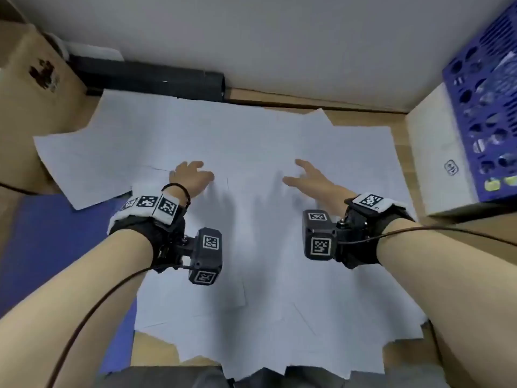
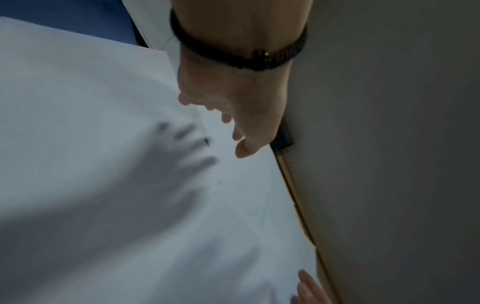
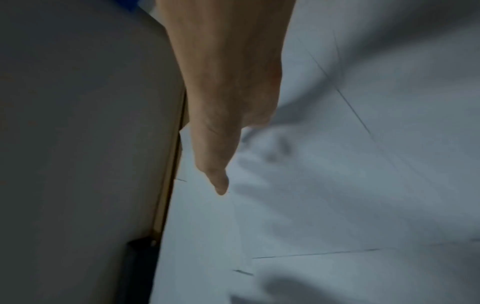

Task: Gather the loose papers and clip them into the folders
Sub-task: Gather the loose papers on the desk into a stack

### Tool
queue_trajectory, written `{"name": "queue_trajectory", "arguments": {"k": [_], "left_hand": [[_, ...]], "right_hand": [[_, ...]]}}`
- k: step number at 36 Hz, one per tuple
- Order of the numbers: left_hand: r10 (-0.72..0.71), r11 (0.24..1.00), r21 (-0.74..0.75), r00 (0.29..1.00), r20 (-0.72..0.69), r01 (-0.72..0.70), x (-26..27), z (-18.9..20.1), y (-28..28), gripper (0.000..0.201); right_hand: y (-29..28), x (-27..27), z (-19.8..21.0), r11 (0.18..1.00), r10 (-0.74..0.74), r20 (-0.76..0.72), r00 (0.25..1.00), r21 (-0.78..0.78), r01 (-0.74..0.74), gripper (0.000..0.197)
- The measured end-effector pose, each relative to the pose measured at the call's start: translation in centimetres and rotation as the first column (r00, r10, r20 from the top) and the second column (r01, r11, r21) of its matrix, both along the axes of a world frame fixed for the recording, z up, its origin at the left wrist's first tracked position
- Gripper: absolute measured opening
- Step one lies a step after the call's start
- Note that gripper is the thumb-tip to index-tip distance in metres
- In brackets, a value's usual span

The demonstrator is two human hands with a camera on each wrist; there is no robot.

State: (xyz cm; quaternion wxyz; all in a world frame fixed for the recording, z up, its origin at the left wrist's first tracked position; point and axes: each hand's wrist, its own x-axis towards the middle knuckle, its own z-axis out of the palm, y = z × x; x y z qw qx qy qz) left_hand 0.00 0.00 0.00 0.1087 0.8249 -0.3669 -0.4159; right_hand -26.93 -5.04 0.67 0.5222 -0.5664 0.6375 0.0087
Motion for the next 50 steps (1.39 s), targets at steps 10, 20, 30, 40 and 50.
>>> {"name": "queue_trajectory", "arguments": {"k": [10,20,30,40,50], "left_hand": [[0.075,0.988,0.135,0.997,0.015,-0.077,1.5,-2.7,0.2,0.058],[0.209,0.960,-0.159,0.969,-0.133,-0.229,3.4,-0.6,-0.5,0.050],[0.352,0.931,0.022,0.878,-0.324,-0.365,4.9,-1.8,2.2,0.056],[0.058,0.965,-0.229,0.955,-0.291,-0.128,4.3,-3.1,3.9,0.049],[0.114,0.974,-0.126,0.886,-0.449,-0.189,6.7,-3.3,5.1,0.031]], "right_hand": [[1.2,4.0,-2.7,0.980,0.198,-0.176,0.964,0.068,-0.189,0.069],[0.4,1.8,-2.0,0.933,-0.289,-0.047,0.956,-0.236,0.271,0.068],[2.8,4.2,-2.4,0.944,-0.311,-0.022,0.950,-0.122,0.306,0.076],[4.1,7.0,-1.0,0.913,-0.397,0.032,0.917,-0.090,0.398,0.053],[5.0,8.0,-0.1,0.892,-0.394,-0.265,0.880,0.122,0.436,0.049]]}}
